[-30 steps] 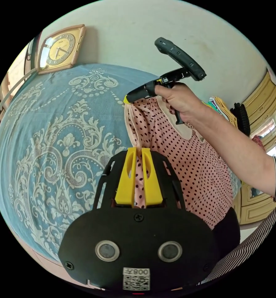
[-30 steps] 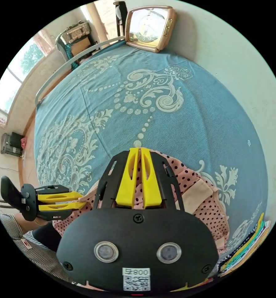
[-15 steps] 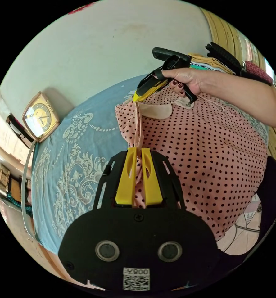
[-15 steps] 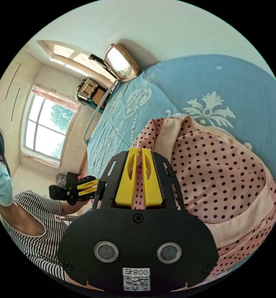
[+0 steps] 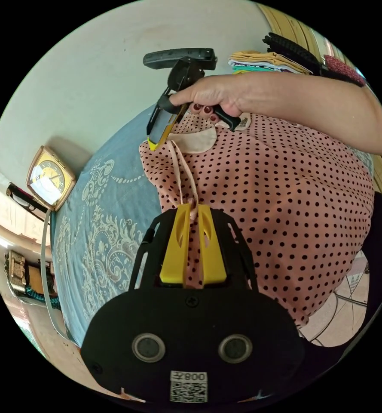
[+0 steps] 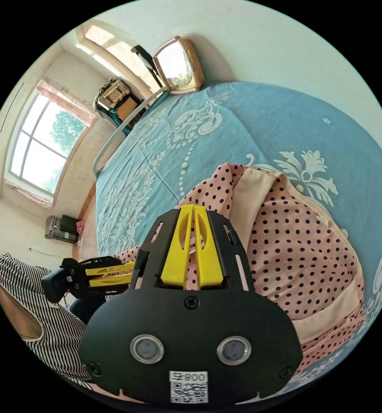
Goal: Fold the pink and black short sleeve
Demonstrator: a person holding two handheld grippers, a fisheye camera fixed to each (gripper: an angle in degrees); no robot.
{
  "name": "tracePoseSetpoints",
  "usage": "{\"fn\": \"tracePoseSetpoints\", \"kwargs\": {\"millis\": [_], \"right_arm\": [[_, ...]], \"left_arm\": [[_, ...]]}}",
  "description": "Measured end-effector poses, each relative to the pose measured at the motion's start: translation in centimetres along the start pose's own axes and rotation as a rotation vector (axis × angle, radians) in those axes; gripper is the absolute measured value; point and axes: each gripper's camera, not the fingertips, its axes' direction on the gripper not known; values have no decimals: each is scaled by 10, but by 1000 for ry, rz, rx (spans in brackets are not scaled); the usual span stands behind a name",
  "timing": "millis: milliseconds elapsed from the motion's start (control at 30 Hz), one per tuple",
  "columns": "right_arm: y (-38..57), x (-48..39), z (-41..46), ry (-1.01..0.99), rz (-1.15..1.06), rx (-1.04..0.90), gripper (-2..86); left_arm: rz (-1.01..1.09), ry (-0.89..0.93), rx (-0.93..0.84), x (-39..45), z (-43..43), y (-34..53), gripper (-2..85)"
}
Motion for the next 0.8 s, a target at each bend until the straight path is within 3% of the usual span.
{"fn": "tracePoseSetpoints", "kwargs": {"millis": [167, 433, 600, 800], "right_arm": [[-13, 0, 26, 16, -17, -58, 2], [-13, 11, 39, 7, -14, -91, 1], [-16, 20, 59, 16, -1, -114, 0], [-30, 22, 72, -6, 0, -118, 0]], "left_arm": [[-77, -27, 83, -5, -17, 4, 9], [-343, 212, 215, -56, -19, 22, 4], [-357, 292, -13, -65, 30, 11, 2], [-411, 284, -19, -82, 39, 7, 2]]}}
